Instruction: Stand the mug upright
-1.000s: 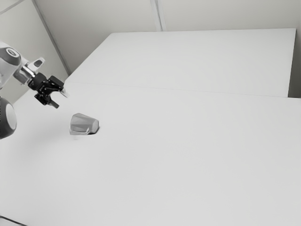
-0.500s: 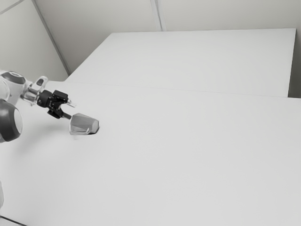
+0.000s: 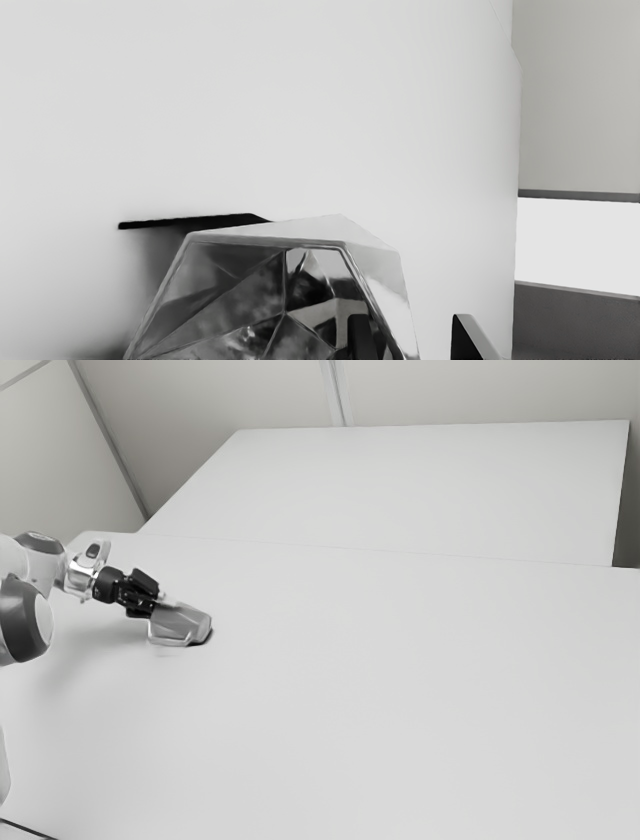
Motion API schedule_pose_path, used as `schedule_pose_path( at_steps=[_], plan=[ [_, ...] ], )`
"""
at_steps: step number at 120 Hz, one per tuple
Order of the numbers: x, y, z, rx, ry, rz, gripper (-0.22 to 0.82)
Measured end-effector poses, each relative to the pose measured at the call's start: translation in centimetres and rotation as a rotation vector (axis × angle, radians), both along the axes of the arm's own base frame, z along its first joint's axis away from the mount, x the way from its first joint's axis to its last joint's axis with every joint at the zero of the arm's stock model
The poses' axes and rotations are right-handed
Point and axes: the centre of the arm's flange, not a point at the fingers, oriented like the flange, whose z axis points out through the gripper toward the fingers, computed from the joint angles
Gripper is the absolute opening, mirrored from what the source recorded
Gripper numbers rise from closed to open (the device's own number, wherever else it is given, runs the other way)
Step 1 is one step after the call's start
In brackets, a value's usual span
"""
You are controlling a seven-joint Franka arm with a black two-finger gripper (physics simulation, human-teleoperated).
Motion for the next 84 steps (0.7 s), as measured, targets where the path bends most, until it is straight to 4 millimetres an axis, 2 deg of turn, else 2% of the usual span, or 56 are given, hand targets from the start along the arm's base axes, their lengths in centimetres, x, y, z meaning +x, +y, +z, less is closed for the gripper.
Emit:
schedule_pose_path(
  at_steps=[11, 23, 39, 52, 59, 67, 76, 84],
  plan=[
    [-0.3, -0.1, -0.4, -0.01, -0.001, 0.0, -0.05],
    [-0.2, -0.1, -0.1, -0.013, -0.015, -0.003, -0.11],
    [-1.1, -0.8, 2.2, -0.021, -0.043, 0.002, -0.14],
    [-2.3, -2.4, 5.1, -0.028, -0.061, -0.002, -0.16],
    [-2.1, -3.8, 7.3, 0.008, -0.065, -0.036, -0.16],
    [-1.5, -6.3, 10.3, 0.099, -0.057, -0.105, -0.16],
    [-0.6, -9.2, 12.2, 0.22, -0.033, -0.182, -0.17],
    [0.5, -12.7, 13.8, 0.363, -0.002, -0.272, -0.17]
  ],
)
